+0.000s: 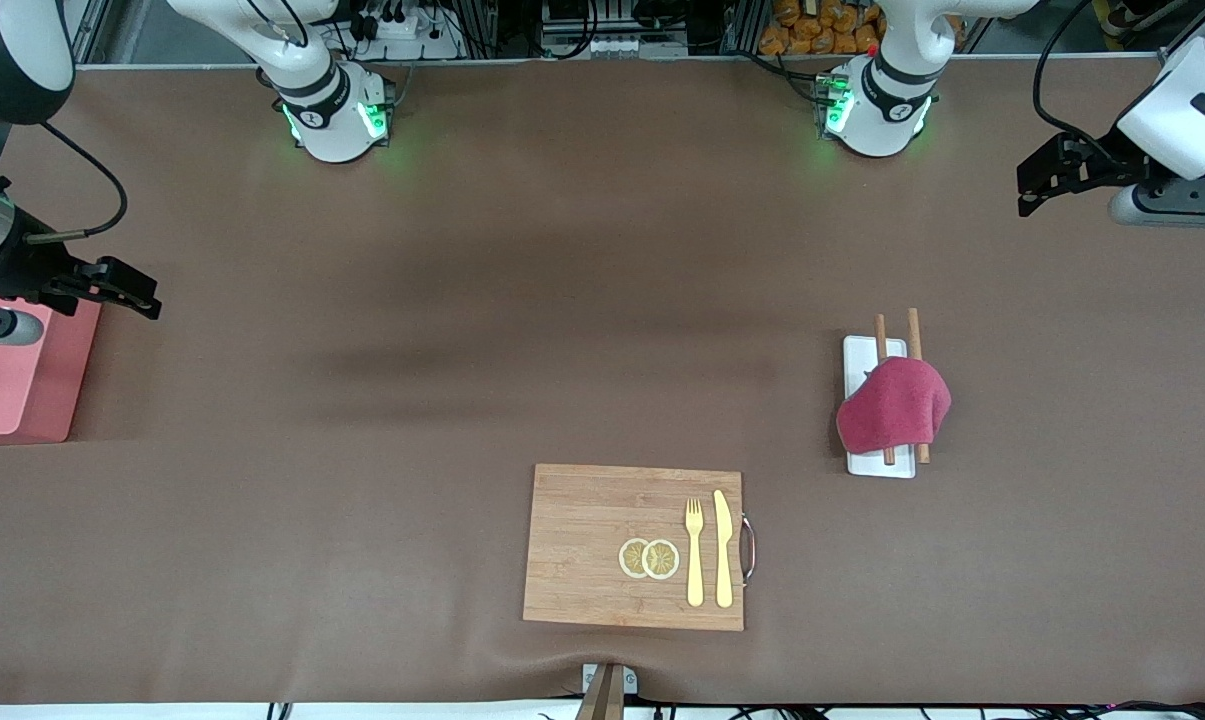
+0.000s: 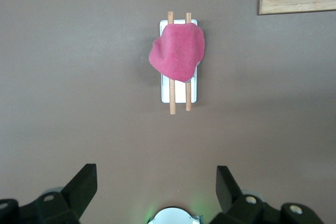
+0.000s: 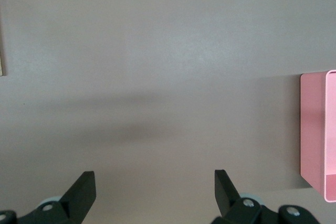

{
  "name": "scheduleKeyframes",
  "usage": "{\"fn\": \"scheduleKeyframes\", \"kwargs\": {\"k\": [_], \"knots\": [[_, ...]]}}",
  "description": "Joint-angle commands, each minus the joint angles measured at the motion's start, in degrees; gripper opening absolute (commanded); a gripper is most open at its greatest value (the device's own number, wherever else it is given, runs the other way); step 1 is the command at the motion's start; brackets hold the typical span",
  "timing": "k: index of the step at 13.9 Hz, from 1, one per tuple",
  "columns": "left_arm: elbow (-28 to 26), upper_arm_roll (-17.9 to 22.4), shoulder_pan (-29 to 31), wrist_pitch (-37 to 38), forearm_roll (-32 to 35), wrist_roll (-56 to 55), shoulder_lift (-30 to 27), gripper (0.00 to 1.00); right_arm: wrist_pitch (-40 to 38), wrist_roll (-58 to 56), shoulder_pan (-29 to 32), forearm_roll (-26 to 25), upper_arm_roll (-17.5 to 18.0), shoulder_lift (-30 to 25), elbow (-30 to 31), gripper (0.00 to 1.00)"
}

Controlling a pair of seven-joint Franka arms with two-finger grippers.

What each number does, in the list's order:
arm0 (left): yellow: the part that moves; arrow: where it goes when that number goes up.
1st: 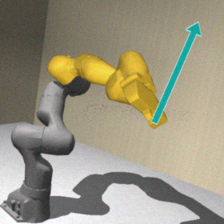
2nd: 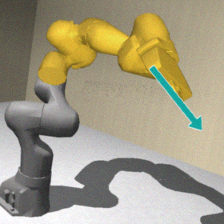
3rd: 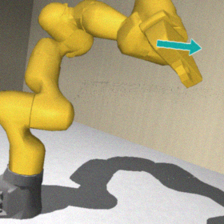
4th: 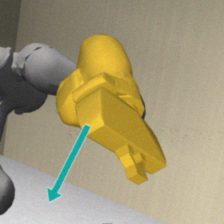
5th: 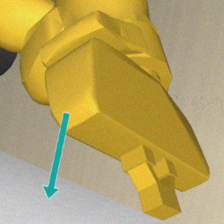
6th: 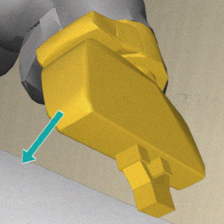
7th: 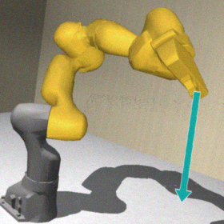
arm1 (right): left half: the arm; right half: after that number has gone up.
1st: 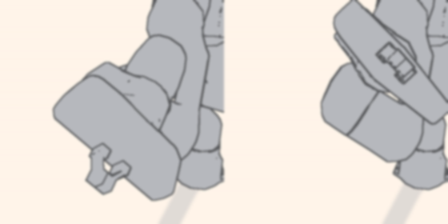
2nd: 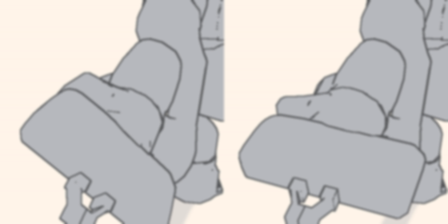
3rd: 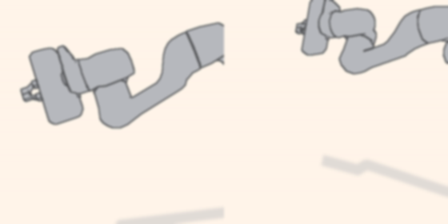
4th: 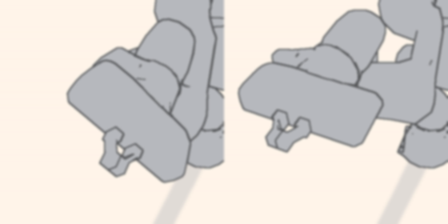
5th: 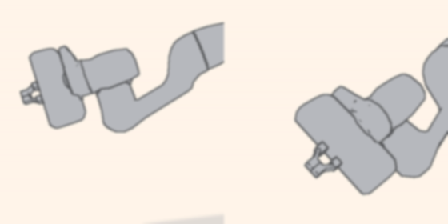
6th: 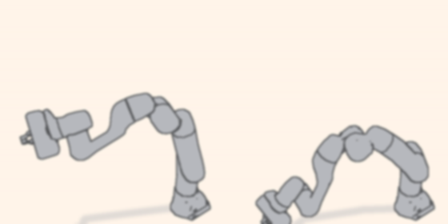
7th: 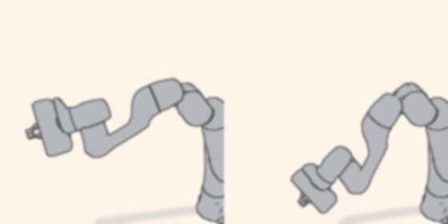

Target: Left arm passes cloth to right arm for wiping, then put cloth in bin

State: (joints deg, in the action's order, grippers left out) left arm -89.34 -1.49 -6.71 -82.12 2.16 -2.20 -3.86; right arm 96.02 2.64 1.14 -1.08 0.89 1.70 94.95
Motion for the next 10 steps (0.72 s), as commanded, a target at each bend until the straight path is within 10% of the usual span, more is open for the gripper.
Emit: {"fn": "scheduleKeyframes", "kwargs": {"k": [1,10], "knots": [[0.39,0.52,-0.5,-0.06,-0.93,1.67,0.09,1.0,-0.75,-0.44,0.7,-0.33,0.43,0.06,-0.99,1.0],[4.08,-0.88,-1.02,-4.87,-0.75,12.54,16.94,1.0,-0.66,-0.7,0.88,-0.33,0.34,0.58,-0.91,1.0]]}}
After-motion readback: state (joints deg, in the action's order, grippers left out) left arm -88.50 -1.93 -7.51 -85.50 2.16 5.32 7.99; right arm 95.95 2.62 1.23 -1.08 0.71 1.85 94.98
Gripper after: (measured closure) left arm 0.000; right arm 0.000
